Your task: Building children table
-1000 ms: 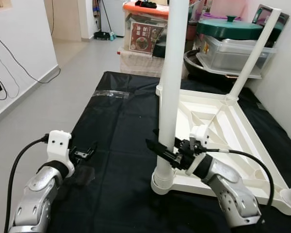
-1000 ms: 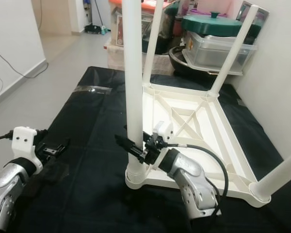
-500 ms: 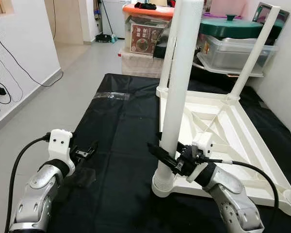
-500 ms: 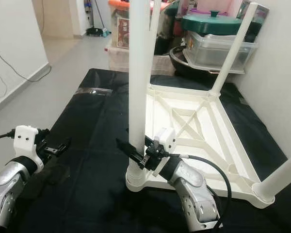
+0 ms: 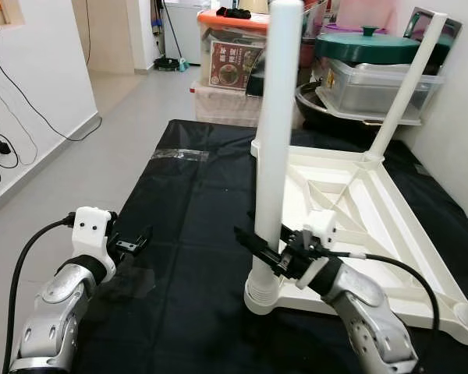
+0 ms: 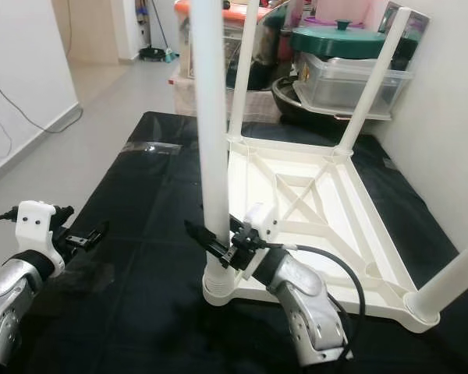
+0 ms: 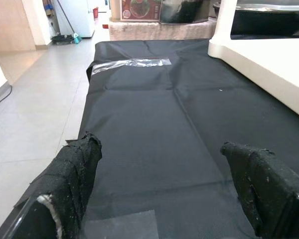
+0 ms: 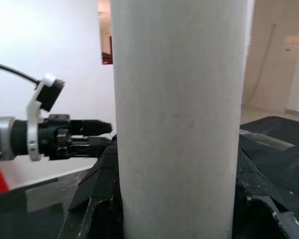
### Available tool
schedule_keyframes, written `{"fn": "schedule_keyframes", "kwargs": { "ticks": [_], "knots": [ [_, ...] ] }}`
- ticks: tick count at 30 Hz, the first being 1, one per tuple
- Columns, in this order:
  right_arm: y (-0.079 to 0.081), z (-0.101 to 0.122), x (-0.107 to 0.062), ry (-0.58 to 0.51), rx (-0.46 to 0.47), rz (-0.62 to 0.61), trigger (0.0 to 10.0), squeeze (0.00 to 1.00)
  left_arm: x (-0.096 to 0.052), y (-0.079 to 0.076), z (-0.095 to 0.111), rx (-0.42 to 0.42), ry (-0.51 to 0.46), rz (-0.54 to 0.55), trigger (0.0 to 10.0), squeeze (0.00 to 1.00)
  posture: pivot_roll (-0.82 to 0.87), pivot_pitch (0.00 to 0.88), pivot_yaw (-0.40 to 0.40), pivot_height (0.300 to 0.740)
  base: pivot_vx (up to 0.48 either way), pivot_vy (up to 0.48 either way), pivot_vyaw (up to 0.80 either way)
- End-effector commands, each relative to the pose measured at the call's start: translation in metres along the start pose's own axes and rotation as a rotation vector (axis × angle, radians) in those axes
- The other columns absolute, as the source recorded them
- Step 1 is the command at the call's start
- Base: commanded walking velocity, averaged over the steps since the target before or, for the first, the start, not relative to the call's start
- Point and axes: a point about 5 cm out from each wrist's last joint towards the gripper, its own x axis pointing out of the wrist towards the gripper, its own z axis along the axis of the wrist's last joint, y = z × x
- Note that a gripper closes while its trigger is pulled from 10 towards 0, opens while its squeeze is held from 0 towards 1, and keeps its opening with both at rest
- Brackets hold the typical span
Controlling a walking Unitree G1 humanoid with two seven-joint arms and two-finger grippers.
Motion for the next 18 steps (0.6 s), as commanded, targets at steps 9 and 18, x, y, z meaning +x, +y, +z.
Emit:
{"fn": "schedule_keyframes", "kwargs": {
  "ticks": [9,18],
  "knots": [
    [0.003,-0.02,-0.022,0.047,0.069,-0.13,0.0,0.0,0.006,0.0,-0.001,0.007,0.018,-0.028,10.0,1.0,0.16,0.0,-0.041,0.74,0.0,0.0,0.0],
    [0.009,-0.023,-0.025,0.108,0.003,-0.058,0.0,0.0,0.008,-0.001,-0.001,0.009,0.015,-0.035,10.0,1.0,0.16,0.0,-0.044,0.74,0.0,0.0,0.0]
  ]
}}
